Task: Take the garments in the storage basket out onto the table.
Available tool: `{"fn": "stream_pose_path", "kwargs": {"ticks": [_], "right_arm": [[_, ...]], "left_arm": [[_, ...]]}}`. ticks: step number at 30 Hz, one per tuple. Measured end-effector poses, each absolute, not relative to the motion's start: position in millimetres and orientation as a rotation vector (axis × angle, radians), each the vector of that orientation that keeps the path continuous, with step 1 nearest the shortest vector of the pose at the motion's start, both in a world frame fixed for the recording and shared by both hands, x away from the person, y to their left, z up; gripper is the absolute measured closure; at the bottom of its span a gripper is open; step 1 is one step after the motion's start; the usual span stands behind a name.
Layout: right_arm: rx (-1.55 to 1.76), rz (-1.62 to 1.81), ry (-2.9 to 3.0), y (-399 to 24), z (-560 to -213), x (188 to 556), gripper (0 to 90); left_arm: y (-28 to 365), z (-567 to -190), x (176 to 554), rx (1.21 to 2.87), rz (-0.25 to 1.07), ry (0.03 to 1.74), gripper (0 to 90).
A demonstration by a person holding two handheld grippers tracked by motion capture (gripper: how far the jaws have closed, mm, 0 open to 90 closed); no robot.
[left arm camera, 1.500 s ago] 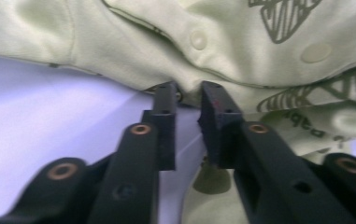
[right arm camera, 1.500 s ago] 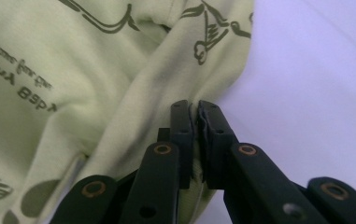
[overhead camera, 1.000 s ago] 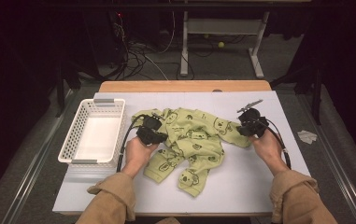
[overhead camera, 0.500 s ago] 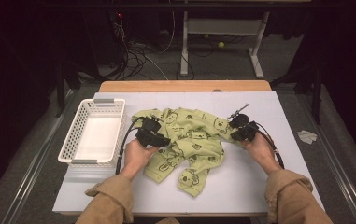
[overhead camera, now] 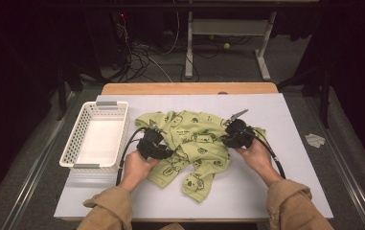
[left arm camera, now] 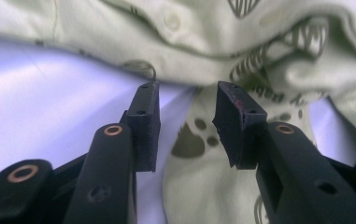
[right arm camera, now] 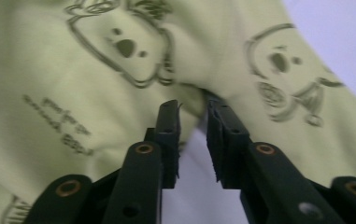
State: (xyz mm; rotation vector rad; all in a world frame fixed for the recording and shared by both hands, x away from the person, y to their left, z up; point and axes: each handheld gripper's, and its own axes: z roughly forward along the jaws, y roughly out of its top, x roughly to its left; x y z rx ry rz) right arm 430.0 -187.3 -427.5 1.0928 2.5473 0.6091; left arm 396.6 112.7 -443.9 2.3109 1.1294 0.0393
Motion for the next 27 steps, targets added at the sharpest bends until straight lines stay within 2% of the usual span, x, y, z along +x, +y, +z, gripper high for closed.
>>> {"fn": "stream_pose_path", "kwargs": {"ticks": [4,7,10,12,17,23,27], "right_arm": [[1.116,0.575,2.572,-177,-440,437,70.9],[1.090,0.550,2.557,-176,-441,440,90.0],[1.040,0.510,2.541,-176,-440,441,90.0],[1.050,0.506,2.498,-181,-435,446,90.0],[1.115,0.483,2.424,-198,-424,464,90.0],[1.143,0.446,2.413,-200,-430,468,90.0],[1.132,0.526,2.411,-195,-422,456,80.2]], "left_arm": [[108,-450,396,2.347,0.020,1.120,57.7],[106,-451,396,2.374,0.074,1.111,66.1],[108,-451,397,2.362,0.023,1.103,78.5],[109,-451,397,2.364,0.010,1.089,81.5],[114,-443,392,2.352,0.018,1.055,82.4],[124,-440,375,2.362,0.001,1.042,82.3],[131,-434,362,2.335,0.003,1.037,81.9]]}}
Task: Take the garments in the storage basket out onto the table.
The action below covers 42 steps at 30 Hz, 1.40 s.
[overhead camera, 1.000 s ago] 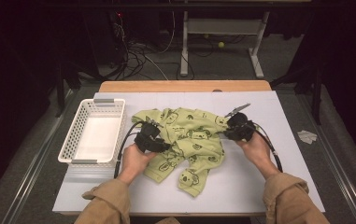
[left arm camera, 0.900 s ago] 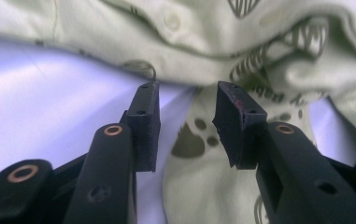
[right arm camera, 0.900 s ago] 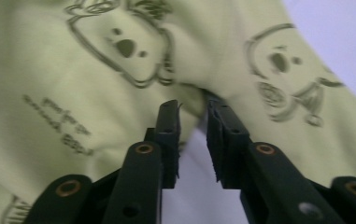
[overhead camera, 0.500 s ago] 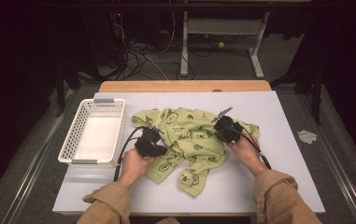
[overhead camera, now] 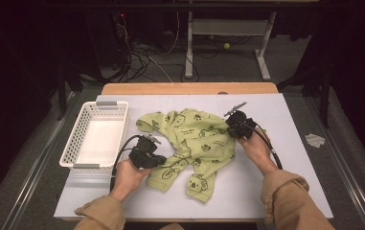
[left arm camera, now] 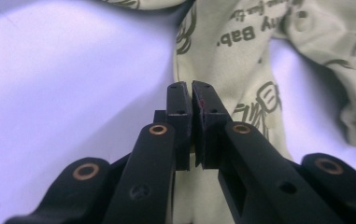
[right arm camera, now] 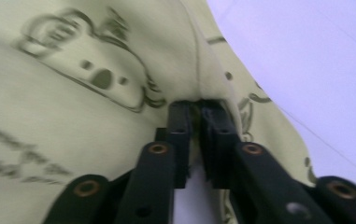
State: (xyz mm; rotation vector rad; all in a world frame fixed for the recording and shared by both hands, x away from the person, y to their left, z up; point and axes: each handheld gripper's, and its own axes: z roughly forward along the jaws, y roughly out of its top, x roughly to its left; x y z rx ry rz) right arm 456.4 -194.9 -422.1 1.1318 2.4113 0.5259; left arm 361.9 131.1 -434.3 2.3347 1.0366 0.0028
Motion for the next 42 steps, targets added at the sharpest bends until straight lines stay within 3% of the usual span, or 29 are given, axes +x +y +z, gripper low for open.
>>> {"fn": "stream_pose_path", "kwargs": {"ticks": [8,15,22,25,29,32,42], "right_arm": [[1.076,0.616,2.501,-184,-412,426,77.1],[1.077,0.630,2.556,-183,-424,411,72.5],[1.115,0.633,2.579,-186,-443,404,67.4],[1.098,0.646,2.575,-185,-445,403,71.0],[1.051,0.637,2.609,-181,-444,402,87.7],[1.048,0.635,2.622,-182,-444,404,90.0],[1.053,0.591,2.538,-198,-428,425,90.0]], "left_arm": [[123,-437,389,2.279,0.021,1.128,67.6],[98,-441,421,2.250,0.040,1.185,53.0],[83,-446,439,2.291,0.037,1.224,50.8],[79,-446,441,2.310,0.062,1.220,54.5],[74,-445,441,2.358,0.078,1.194,71.2],[75,-443,444,2.373,0.072,1.184,82.9],[95,-412,462,2.335,0.263,1.222,85.2]]}}
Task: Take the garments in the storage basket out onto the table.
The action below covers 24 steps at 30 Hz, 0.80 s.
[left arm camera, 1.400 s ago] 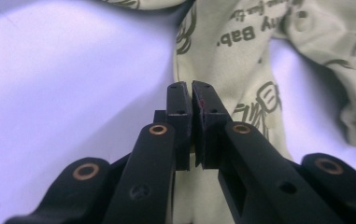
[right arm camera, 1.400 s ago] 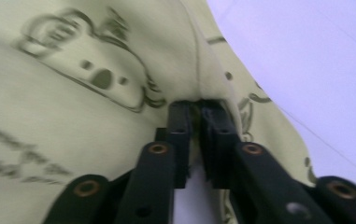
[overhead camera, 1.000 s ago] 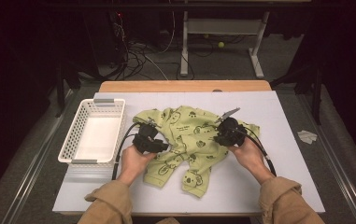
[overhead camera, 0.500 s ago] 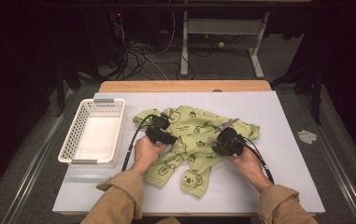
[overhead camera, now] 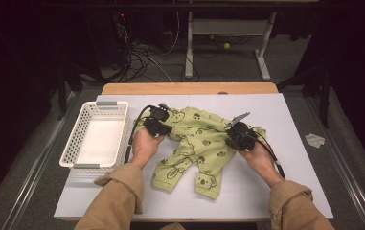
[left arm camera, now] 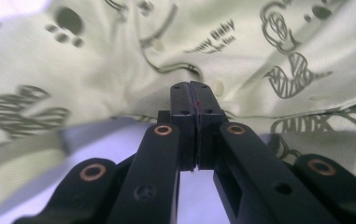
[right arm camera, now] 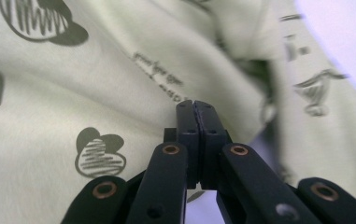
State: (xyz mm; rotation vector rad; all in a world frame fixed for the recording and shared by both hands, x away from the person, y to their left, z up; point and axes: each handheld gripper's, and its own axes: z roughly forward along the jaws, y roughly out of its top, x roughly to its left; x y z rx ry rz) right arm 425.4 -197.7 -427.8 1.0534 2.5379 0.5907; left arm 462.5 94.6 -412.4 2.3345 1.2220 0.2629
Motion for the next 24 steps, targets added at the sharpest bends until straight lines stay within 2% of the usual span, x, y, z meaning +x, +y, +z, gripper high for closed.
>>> {"fn": "stream_pose_path", "kwargs": {"ticks": [5,9,12,18,22,24], "right_arm": [[1.055,0.581,2.510,-191,-433,435,90.0],[1.046,0.605,2.504,-188,-431,429,84.9],[1.026,0.661,2.512,-192,-423,418,82.0],[1.025,0.702,2.561,-196,-422,395,81.7],[1.028,0.682,2.593,-193,-430,393,81.6],[1.032,0.677,2.597,-190,-434,396,80.7]], "left_arm": [[97,-417,464,2.321,0.256,1.228,84.3],[101,-410,452,2.249,0.240,1.195,69.0],[104,-409,437,2.244,0.228,1.160,62.5],[106,-424,417,2.241,0.134,1.144,61.8],[95,-434,420,2.262,0.094,1.125,61.7],[87,-435,424,2.231,0.077,1.118,57.6]]}}
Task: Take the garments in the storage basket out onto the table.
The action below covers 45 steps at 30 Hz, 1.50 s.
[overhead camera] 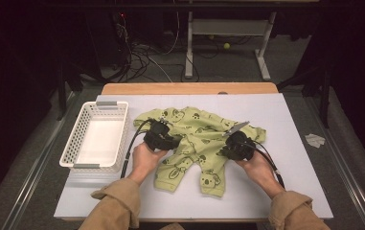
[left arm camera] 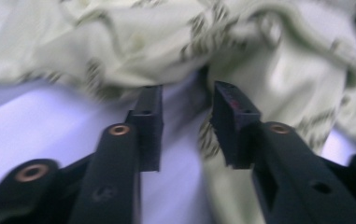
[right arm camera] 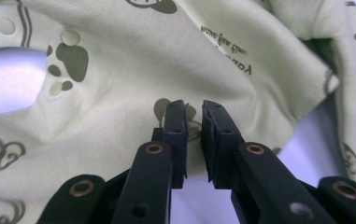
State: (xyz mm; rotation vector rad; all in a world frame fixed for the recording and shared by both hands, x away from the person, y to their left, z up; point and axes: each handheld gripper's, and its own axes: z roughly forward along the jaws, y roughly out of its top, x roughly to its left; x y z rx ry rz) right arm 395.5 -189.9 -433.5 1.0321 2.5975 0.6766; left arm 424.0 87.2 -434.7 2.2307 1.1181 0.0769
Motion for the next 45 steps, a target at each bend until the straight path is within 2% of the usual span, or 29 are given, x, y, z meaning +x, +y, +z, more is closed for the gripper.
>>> {"fn": "stream_pose_path", "kwargs": {"ticks": [3,11,15,18,20,23,28,32,34,37,40,43,45], "right_arm": [[1.039,0.680,2.603,-187,-437,399,79.5],[1.040,0.651,2.611,-183,-444,400,78.5],[1.032,0.650,2.618,-183,-444,400,79.4],[1.028,0.648,2.621,-183,-444,400,81.1],[1.012,0.643,2.622,-182,-444,399,82.6],[1.003,0.639,2.622,-181,-444,398,84.1],[0.993,0.644,2.628,-182,-444,396,85.0],[0.997,0.644,2.630,-182,-444,397,85.0],[0.995,0.639,2.631,-182,-444,397,85.1],[0.988,0.638,2.634,-182,-444,398,85.0],[0.998,0.646,2.632,-182,-444,397,85.0],[0.989,0.640,2.639,-182,-444,397,85.0],[0.989,0.643,2.639,-182,-444,397,85.0]], "left_arm": [[73,-434,430,2.238,0.076,1.111,50.6],[53,-446,443,2.289,0.055,1.156,50.3],[50,-450,445,2.312,0.076,1.159,58.7],[47,-449,445,2.357,0.130,1.160,70.7],[42,-448,445,2.391,0.160,1.158,74.4],[41,-447,443,2.411,0.144,1.121,85.6],[50,-445,436,2.423,0.105,1.096,86.1],[68,-442,427,2.364,0.067,1.093,85.9],[73,-440,420,2.359,0.089,1.062,85.4],[71,-442,416,2.387,0.084,1.069,70.2],[64,-444,415,2.389,0.080,1.044,65.4],[56,-449,412,2.417,0.115,1.009,66.9],[54,-449,412,2.428,0.125,1.012,73.3]]}}
